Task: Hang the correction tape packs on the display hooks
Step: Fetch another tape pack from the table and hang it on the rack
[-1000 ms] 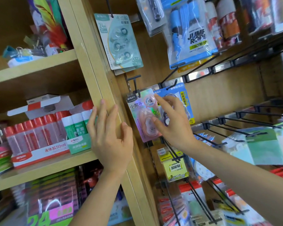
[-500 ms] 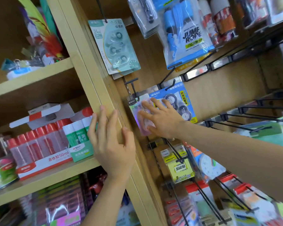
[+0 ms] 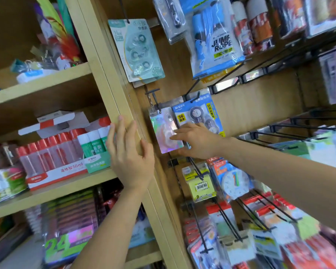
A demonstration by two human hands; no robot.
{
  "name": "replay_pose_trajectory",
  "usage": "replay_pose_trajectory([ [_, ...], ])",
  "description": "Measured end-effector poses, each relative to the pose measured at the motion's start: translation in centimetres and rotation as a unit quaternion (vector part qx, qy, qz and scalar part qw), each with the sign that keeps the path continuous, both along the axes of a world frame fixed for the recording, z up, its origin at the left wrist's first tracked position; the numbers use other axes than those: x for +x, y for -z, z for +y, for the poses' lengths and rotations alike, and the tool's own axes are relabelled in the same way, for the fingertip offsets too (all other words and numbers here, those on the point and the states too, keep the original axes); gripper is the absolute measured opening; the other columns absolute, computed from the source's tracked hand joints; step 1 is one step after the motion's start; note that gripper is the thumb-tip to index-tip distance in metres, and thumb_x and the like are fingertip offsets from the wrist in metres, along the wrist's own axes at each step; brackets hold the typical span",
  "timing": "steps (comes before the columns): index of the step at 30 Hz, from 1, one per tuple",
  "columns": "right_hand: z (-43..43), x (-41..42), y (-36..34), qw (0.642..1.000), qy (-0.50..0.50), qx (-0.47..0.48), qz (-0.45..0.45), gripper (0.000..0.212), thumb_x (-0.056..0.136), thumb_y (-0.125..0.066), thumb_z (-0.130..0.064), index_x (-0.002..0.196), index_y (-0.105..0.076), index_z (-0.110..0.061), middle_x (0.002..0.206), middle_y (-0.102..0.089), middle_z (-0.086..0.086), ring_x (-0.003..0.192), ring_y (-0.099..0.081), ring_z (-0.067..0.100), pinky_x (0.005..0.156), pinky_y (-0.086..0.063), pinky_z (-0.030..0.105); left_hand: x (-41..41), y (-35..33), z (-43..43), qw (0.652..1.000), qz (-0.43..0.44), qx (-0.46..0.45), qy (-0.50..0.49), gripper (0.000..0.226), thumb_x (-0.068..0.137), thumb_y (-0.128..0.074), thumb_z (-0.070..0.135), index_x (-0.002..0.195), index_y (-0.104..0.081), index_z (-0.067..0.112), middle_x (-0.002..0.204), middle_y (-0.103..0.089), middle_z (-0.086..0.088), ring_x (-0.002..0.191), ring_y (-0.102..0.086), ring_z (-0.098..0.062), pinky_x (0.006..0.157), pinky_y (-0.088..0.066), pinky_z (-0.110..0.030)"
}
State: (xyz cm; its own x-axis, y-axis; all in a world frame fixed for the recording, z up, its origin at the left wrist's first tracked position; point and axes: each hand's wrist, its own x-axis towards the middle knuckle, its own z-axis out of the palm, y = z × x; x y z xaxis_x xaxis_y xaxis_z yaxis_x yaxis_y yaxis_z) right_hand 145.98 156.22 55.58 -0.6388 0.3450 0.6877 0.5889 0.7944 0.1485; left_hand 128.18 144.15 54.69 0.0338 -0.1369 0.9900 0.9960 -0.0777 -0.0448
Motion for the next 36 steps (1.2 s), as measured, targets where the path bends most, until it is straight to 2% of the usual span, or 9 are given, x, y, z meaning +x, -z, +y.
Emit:
replay_pose_trajectory([
  [6, -5.4, 5.7, 4.2, 0.985, -0.093, -0.106, 0.096, 0.036, 0.087, -0.056, -0.041, 0.119, -0.068, -0.031, 0.093, -0.069, -0.007, 0.095, -0.059, 0.019, 0.082, -0.047, 0.034, 0.9, 0.7, -1.1, 0.998, -0.026, -0.065, 0.003, 0.053, 0.083, -0.061, 0.014, 0.137, -0.06, 0.013, 0.157, -0.044, -0.006, 0.148, -0.033, -0.028, 0.121, -0.03, -0.041],
  [10, -8.6, 9.2, 8.5, 0.975, -0.109, -0.118, 0.151, 0.038, 0.087, -0.058, -0.041, 0.12, -0.069, -0.027, 0.104, -0.075, -0.005, 0.097, -0.067, 0.012, 0.084, -0.053, 0.035, 1.9, 4.5, -3.2, 0.993, 0.033, -0.109, 0.041, 0.045, 0.081, -0.062, 0.014, 0.125, -0.069, 0.014, 0.138, -0.063, -0.005, 0.129, -0.054, -0.027, 0.112, -0.034, -0.034],
  [14, -10.5, 11.8, 14.2, 0.96, -0.128, -0.169, 0.183, 0.032, 0.089, -0.064, -0.036, 0.118, -0.071, -0.025, 0.101, -0.074, -0.008, 0.091, -0.067, 0.006, 0.081, -0.055, 0.034, 3.7, 11.0, -6.2, 0.954, 0.093, -0.273, 0.085, 0.026, 0.086, -0.062, 0.02, 0.107, -0.075, 0.017, 0.107, -0.073, 0.004, 0.097, -0.066, -0.021, 0.086, -0.046, -0.03],
  [19, -11.4, 13.5, 22.7, 0.948, -0.116, -0.234, 0.181, 0.03, 0.086, -0.062, -0.035, 0.108, -0.073, -0.018, 0.097, -0.075, -0.004, 0.084, -0.069, 0.016, 0.077, -0.055, 0.037, 5.6, 20.7, -8.7, 0.882, 0.005, -0.462, 0.096, 0.012, 0.08, -0.068, 0.025, 0.089, -0.076, 0.027, 0.082, -0.073, 0.012, 0.076, -0.068, -0.009, 0.065, -0.052, -0.026],
  [23, -12.2, 14.4, 30.0, 0.915, -0.107, -0.347, 0.178, 0.024, 0.087, -0.059, -0.031, 0.103, -0.074, -0.021, 0.089, -0.073, -0.007, 0.075, -0.068, 0.008, 0.071, -0.05, 0.023, 6.9, 28.4, -10.4, 0.809, -0.114, -0.567, 0.105, 0.017, 0.083, -0.063, 0.039, 0.091, -0.077, 0.032, 0.078, -0.073, 0.018, 0.068, -0.062, 0.006, 0.067, -0.043, -0.007],
  [27, -13.5, 16.0, 38.1, 0.883, -0.049, -0.426, 0.191, 0.025, 0.086, -0.059, -0.029, 0.103, -0.074, -0.018, 0.082, -0.072, -0.007, 0.072, -0.064, 0.0, 0.071, -0.05, 0.023, 8.0, 36.8, -12.7, 0.74, -0.202, -0.633, 0.106, 0.023, 0.081, -0.06, 0.046, 0.092, -0.076, 0.034, 0.073, -0.067, 0.023, 0.068, -0.061, 0.012, 0.063, -0.051, -0.022],
  [30, -15.0, 18.1, 45.5, 0.843, 0.014, -0.507, 0.181, 0.02, 0.086, -0.064, -0.022, 0.103, -0.074, -0.02, 0.077, -0.069, -0.01, 0.069, -0.062, 0.006, 0.071, -0.051, 0.026, 9.8, 43.9, -15.7, 0.666, -0.268, -0.691, 0.087, 0.031, 0.077, -0.055, 0.054, 0.09, -0.075, 0.035, 0.074, -0.069, 0.021, 0.071, -0.065, 0.002, 0.067, -0.051, -0.025],
  [33, -17.3, 20.2, 51.8, 0.793, 0.083, -0.588, 0.137, 0.018, 0.087, -0.069, -0.014, 0.103, -0.074, -0.02, 0.075, -0.07, -0.004, 0.07, -0.065, 0.015, 0.07, -0.051, 0.029, 11.3, 51.0, -18.8, 0.575, -0.32, -0.751, 0.059, 0.022, 0.084, -0.064, 0.049, 0.095, -0.076, 0.034, 0.085, -0.075, 0.015, 0.079, -0.065, -0.001, 0.067, -0.048, -0.025],
  [36, -19.7, 22.2, 56.8, 0.725, 0.136, -0.671, 0.067, 0.018, 0.088, -0.067, -0.013, 0.102, -0.074, -0.021, 0.076, -0.071, 0.0, 0.07, -0.065, 0.015, 0.061, -0.043, 0.014, 12.8, 56.7, -22.1, 0.489, -0.374, -0.786, 0.064, 0.04, 0.081, -0.054, 0.06, 0.092, -0.075, 0.027, 0.082, -0.075, 0.012, 0.079, -0.07, -0.007, 0.069, -0.053, -0.03],
])
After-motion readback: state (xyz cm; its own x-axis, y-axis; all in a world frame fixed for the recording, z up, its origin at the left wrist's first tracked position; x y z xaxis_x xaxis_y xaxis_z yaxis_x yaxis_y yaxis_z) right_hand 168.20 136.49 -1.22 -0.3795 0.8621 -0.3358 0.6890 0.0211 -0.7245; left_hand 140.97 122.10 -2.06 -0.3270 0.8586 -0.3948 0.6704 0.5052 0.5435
